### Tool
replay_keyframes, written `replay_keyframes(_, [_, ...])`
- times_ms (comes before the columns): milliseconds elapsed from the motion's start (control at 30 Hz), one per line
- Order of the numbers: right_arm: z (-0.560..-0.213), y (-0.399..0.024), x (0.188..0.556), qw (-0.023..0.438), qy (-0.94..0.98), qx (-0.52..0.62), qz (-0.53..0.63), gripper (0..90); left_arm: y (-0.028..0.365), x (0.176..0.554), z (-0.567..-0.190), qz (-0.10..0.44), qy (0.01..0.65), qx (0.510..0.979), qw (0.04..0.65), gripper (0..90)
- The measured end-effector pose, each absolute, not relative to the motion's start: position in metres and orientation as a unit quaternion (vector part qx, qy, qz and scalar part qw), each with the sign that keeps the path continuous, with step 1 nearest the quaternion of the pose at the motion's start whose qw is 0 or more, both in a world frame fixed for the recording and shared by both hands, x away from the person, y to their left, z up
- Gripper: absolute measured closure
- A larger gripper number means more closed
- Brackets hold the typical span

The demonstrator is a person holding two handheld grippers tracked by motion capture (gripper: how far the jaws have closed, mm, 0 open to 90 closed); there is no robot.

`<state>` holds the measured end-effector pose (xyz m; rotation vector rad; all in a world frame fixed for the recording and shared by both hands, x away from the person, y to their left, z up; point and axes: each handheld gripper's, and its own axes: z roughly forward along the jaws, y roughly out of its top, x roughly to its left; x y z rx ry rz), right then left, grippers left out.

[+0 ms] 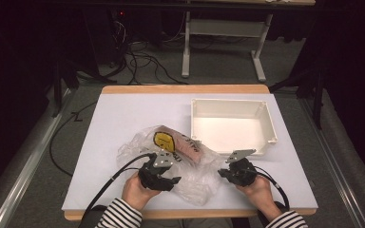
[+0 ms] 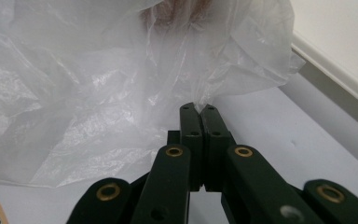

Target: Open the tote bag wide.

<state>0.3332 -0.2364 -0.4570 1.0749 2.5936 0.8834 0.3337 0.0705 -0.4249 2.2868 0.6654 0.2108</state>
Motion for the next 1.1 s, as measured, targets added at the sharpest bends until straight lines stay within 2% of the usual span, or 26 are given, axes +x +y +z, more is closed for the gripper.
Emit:
replay_keyframes(333, [-0.457, -0.238, 0.330, 0.098, 0.885, 0.356, 0.285, 90.0, 0.094, 0.338, -0.404, 0.109, 0.293, 0.868, 0.386, 40.6])
replay_keyframes(733, [-0.457, -0.248, 0.326, 0.088, 0.890, 0.347, 0.283, 90.0, 0.121, 0.363, -0.393, 0.158, 0.351, 0.839, 0.384, 37.6])
replay_keyframes(933, [-0.457, -0.251, 0.325, 0.087, 0.892, 0.344, 0.279, 90.0, 0.132, 0.377, -0.394, 0.174, 0.376, 0.827, 0.379, 37.0])
replay_keyframes(1100, [-0.458, -0.253, 0.325, 0.086, 0.894, 0.342, 0.278, 90.0, 0.135, 0.393, -0.402, 0.185, 0.386, 0.833, 0.350, 37.4])
